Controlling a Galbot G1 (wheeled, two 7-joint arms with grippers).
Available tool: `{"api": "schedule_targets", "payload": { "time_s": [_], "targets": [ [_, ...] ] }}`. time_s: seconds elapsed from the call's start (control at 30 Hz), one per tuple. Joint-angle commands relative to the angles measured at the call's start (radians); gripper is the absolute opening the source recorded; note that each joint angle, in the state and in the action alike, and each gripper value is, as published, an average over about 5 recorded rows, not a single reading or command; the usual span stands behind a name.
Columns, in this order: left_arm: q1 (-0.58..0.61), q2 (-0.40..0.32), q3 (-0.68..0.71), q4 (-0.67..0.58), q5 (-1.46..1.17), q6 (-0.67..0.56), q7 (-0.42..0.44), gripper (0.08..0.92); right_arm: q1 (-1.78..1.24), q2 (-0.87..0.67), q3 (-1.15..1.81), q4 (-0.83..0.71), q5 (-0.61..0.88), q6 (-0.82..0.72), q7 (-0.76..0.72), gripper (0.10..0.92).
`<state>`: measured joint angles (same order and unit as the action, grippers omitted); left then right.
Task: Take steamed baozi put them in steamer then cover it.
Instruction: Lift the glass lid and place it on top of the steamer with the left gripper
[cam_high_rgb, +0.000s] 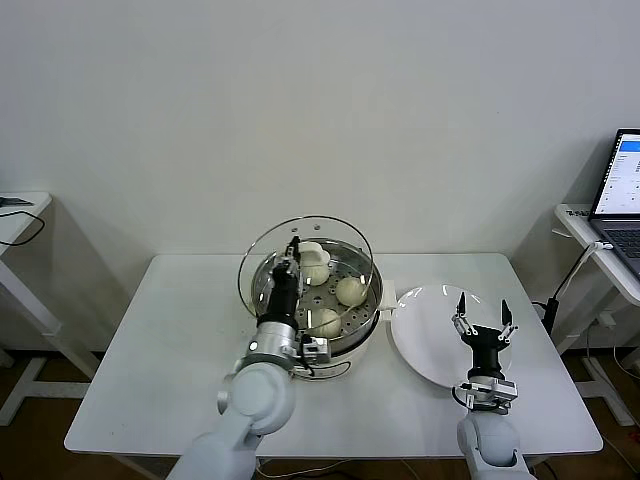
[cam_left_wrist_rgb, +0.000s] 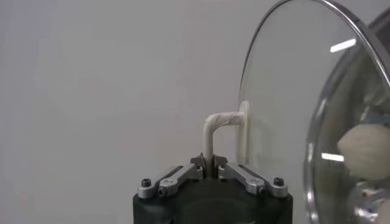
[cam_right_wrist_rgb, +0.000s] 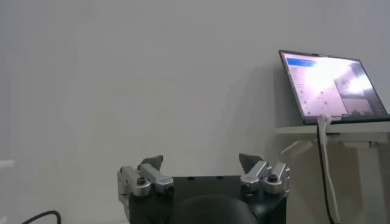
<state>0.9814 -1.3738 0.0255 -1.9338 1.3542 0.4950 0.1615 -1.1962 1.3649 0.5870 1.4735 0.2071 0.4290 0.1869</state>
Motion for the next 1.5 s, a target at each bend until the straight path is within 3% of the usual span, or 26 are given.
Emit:
{"api": "schedule_targets", "payload": {
  "time_s": [0.03,1.5],
  "targets": [
    [-0.043,-0.039,0.074,0.063,0.142,0.028,0.090,0.185,0.005,0.003,0.002,-0.010,-0.002,0.000,-0.001,0.823],
    [-0.054,-0.065,0.048,0.178,0.143,-0.012,0.077,0.185,0.016,0.018,-0.003,-0.027,-0.019,0.000,-0.009,0.823]
  ]
}}
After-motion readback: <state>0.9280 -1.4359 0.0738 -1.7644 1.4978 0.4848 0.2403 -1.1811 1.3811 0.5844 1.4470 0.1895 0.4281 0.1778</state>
